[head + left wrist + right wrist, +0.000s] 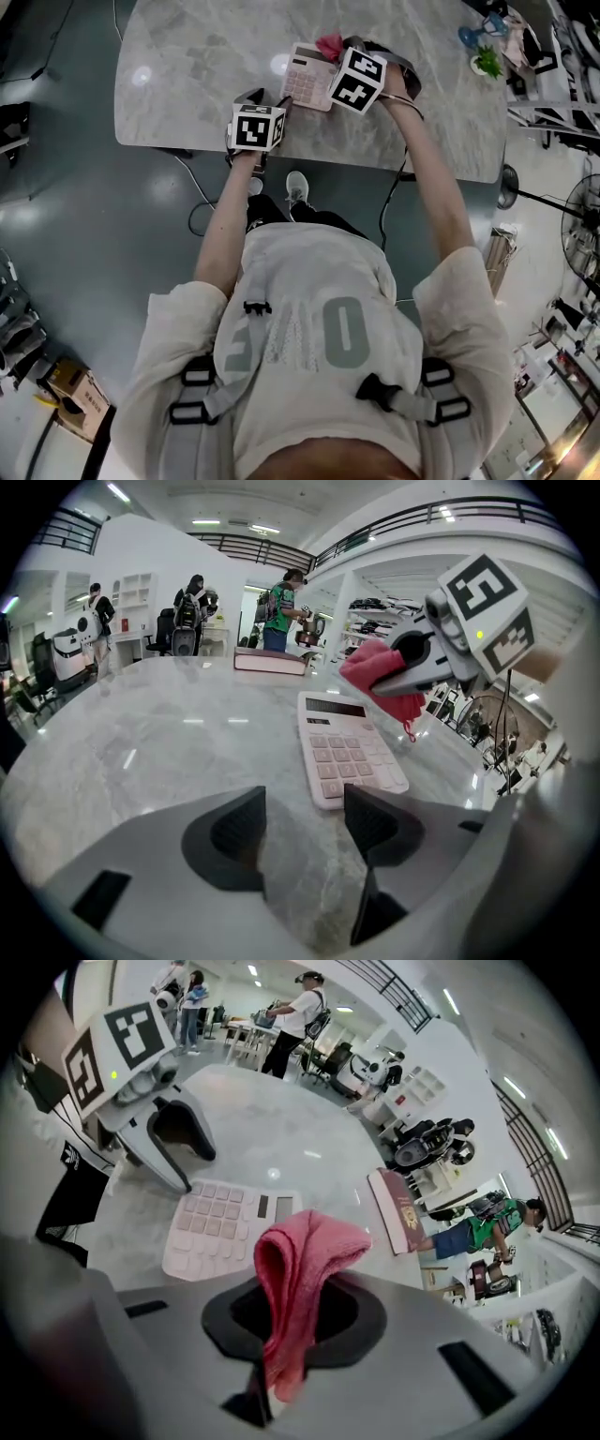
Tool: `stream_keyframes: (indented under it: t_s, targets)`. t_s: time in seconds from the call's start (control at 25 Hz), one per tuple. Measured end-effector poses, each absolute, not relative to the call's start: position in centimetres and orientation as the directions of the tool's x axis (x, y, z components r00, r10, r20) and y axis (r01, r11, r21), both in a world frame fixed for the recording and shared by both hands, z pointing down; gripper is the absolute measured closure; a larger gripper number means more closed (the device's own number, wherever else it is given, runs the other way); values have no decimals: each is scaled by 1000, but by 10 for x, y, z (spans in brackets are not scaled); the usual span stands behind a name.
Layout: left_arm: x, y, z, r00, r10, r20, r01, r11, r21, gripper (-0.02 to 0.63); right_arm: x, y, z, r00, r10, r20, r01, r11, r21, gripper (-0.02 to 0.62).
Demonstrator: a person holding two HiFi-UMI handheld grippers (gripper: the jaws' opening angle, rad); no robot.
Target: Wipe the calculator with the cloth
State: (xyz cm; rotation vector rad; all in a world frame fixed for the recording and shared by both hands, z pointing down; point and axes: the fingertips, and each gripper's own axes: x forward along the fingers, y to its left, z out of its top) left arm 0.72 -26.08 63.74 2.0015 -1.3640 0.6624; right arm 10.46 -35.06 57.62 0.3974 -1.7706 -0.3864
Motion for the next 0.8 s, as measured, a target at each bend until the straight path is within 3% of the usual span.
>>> stream_keyframes:
  t_s: [0.8]
  targets:
    - [7,-262,639,341,-627,700,-938,-273,213,339,103,-338,619,-131,-440,889,-12,897,442,537]
